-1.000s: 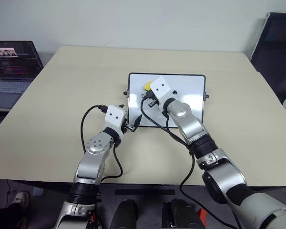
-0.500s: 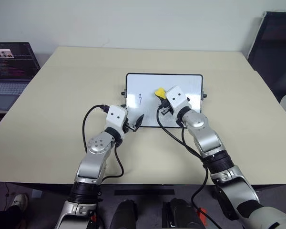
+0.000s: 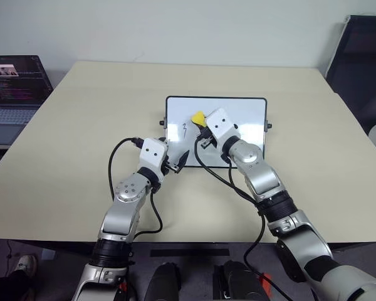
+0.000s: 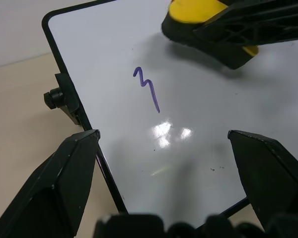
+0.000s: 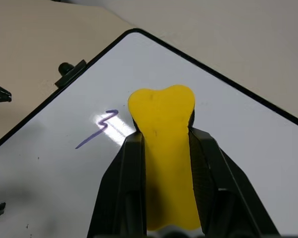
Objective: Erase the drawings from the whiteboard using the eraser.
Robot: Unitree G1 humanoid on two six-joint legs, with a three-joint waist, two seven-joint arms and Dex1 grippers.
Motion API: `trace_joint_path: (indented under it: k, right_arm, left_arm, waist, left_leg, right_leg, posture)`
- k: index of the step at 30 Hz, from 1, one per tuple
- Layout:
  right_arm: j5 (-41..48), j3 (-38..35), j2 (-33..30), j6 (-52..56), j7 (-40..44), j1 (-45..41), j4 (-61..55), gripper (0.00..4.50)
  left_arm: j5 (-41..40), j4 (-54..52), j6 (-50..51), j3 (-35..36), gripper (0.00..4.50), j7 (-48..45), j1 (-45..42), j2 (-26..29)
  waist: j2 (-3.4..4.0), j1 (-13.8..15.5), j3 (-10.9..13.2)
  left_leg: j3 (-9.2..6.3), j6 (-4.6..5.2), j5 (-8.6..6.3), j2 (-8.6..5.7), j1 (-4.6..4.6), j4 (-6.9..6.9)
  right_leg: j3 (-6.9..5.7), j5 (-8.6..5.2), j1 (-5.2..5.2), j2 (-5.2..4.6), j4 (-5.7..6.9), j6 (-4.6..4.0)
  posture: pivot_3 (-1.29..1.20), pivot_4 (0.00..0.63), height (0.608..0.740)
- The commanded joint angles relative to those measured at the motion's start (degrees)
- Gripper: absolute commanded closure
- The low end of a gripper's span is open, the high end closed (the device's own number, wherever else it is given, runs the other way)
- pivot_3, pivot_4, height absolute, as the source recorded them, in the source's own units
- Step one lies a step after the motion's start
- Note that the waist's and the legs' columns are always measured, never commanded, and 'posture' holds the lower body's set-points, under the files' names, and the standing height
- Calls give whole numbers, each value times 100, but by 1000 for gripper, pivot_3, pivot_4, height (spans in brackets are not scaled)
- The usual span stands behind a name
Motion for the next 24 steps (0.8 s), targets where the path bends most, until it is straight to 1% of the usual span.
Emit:
trace_joint_path:
  k: [1,9,15,18,24]
  right_arm:
    - [-149,91,99,-152,-29,-446,354,3628]
    - [-400,143,216,-267,-156,-1072,1456,3628]
    - [-609,275,123,-122,-77,-1134,1755,3628]
    - [-629,329,97,35,30,-833,1441,3628]
    - [-804,651,-206,608,440,376,29,3628]
  left_arm:
    - [16,-226,-25,78,0,48,17,47]
    - [17,-292,-13,131,0,123,66,83]
    - [9,-311,-12,139,0,175,71,100]
    - [11,-333,-8,128,0,204,81,94]
    - [-2,-358,-18,165,0,202,136,136]
  waist:
    - [0,1,0]
    - [0,1,0]
    - [0,-1,0]
    - [0,4,-1]
    - [-3,37,-4]
  left_leg:
    - [0,0,0,0,0,0]
    - [0,0,0,1,-1,-1]
    - [-1,0,0,1,1,2]
    - [-2,0,0,1,4,3]
    - [-6,0,0,0,4,2]
  right_leg:
    - [-1,0,0,0,0,0]
    - [-1,0,0,-4,-1,0]
    - [-2,0,2,-4,2,-1]
    - [-2,0,5,-4,3,0]
    - [-1,0,8,-5,1,0]
  posture:
    - [0,150,740]
    - [0,150,740]
    - [0,150,740]
    - [0,150,740]
    - [0,150,740]
